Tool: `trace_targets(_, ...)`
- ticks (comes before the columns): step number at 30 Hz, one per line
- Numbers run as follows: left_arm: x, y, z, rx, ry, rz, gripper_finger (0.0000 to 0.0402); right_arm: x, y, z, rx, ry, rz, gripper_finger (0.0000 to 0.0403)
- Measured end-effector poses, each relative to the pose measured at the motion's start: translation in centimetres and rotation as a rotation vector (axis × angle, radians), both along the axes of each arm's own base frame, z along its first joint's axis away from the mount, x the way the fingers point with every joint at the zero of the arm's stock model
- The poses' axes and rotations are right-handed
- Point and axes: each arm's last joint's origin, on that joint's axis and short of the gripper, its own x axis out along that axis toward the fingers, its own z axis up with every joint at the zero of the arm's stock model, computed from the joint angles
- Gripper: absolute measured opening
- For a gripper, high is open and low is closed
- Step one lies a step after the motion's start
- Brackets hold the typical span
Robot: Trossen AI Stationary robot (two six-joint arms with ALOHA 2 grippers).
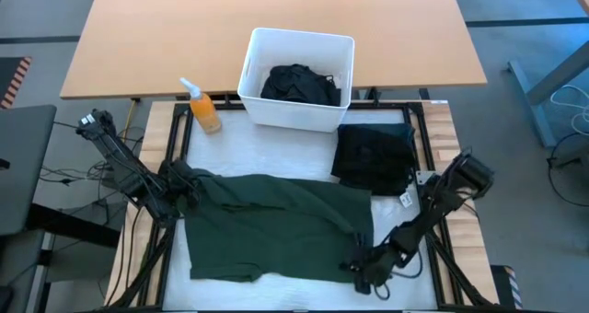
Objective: Fold laundry
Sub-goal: Fold the green polo shirt
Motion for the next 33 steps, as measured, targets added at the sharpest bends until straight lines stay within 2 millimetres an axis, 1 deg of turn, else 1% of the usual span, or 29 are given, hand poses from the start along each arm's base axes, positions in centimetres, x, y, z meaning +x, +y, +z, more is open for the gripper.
trace_targets(4, 0.2, -0.3, 0.0, -0.011, 0.009, -0.039, 0.0, 0.7, 2.7, -0.2, 0.08, 0.037, 0.003, 0.0024)
trace_targets(7, 0.4, -0.4, 0.1, -0.004, 0.007, -0.074, 0.0, 0.5, 5.0, 0.7, 0.128, 0.053, 0.064, 0.0017)
trace_targets(10, 0.4, -0.5, 0.1, -0.001, 0.017, -0.105, 0.0, 0.2, 7.0, 2.7, 0.149, 0.074, 0.103, 0.0014)
trace_targets(14, 0.5, -0.7, 0.2, -0.01, 0.023, -0.139, 0.0, -0.1, 8.1, 5.9, 0.106, 0.113, 0.088, 0.0023)
trace_targets(18, 0.6, -0.9, 0.2, -0.027, 0.04, -0.183, 0.0, 0.0, 8.4, 9.9, 0.061, 0.037, 0.057, 0.0029)
trace_targets(20, 0.7, -1.0, 0.2, -0.031, 0.042, -0.198, 0.0, 0.0, 8.1, 10.8, 0.001, -0.001, 0.005, 0.0031)
trace_targets(24, 0.8, -1.2, 0.2, -0.03, 0.034, -0.218, 0.0, 0.2, 6.6, 10.1, -0.131, 0.06, -0.039, 0.0042)
trace_targets(27, 0.9, -1.2, 0.3, -0.034, 0.031, -0.224, 0.0, 0.4, 5.5, 9.8, -0.207, 0.11, -0.05, 0.0062)
trace_targets(30, 0.9, -1.2, 0.3, -0.036, 0.033, -0.226, 0.0, 0.7, 4.7, 9.6, -0.263, 0.153, -0.015, 0.0093)
trace_targets(33, 0.9, -1.2, 0.3, -0.036, 0.033, -0.226, 0.0, 1.1, 4.1, 9.5, -0.296, 0.175, -0.02, 0.0132)
